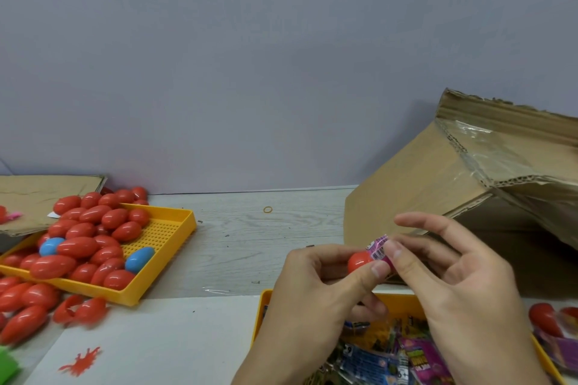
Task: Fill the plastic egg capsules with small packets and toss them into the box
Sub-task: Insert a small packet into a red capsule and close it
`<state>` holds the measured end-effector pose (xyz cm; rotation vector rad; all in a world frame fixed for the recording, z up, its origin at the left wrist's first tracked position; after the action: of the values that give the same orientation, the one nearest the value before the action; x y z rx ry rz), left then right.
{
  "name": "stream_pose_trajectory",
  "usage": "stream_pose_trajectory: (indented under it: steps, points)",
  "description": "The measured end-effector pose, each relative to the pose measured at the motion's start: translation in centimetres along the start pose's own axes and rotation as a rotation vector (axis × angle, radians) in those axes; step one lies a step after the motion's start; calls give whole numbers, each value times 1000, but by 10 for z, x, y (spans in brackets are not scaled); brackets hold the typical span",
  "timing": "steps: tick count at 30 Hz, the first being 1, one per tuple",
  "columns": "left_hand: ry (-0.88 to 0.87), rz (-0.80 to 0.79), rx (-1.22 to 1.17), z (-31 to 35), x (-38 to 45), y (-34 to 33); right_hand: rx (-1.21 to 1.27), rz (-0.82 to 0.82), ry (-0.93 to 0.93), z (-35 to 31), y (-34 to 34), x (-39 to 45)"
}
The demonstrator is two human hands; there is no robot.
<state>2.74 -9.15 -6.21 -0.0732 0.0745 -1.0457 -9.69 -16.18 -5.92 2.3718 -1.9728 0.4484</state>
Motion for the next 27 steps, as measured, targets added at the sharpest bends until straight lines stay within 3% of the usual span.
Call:
stream_pose_trajectory:
  steps: [16, 27]
  points:
    - [-3, 10, 64, -6, 2, 1, -171, -2, 57, -3, -3, -3]
    - [-49, 13, 73, -1, 2, 2, -36, -27, 7, -5, -4, -3]
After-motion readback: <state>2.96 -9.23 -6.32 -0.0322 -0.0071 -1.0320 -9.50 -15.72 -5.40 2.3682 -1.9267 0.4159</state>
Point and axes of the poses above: each hand's wrist, its own x-axis towards the middle knuckle, its own y-axis out of the back of the hand, z = x × y, the point moved 5 cm from there along x, towards the middle knuckle, and after that the axes turned 10 degrees about z, right-handed, at the moved point
